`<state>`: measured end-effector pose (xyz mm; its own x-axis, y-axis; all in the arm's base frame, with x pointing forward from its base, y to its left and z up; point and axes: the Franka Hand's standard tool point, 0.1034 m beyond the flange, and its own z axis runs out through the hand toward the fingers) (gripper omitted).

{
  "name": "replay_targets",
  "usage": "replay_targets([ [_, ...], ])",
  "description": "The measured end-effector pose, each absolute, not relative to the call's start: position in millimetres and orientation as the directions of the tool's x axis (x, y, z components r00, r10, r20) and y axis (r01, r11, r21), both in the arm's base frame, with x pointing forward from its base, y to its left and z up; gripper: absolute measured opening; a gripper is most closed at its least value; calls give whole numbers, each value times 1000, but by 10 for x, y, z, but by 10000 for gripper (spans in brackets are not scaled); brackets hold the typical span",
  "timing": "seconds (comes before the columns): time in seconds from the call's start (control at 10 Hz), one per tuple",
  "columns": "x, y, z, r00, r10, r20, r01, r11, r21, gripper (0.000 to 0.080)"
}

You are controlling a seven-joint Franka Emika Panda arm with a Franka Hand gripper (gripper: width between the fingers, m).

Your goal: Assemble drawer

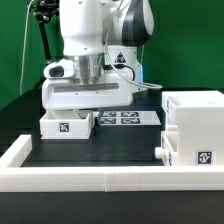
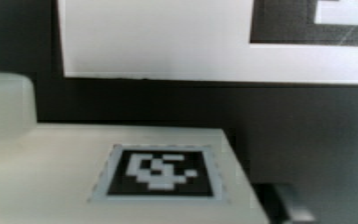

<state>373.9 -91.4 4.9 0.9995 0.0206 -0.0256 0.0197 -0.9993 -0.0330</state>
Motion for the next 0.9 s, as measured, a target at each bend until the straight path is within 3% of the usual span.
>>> replay_targets([
  [0.1, 3740, -914, 49, 999, 21, -25, 20, -999, -33, 55],
  [0.9, 3743, -915, 51, 999, 21, -25, 20, -999, -33, 42],
])
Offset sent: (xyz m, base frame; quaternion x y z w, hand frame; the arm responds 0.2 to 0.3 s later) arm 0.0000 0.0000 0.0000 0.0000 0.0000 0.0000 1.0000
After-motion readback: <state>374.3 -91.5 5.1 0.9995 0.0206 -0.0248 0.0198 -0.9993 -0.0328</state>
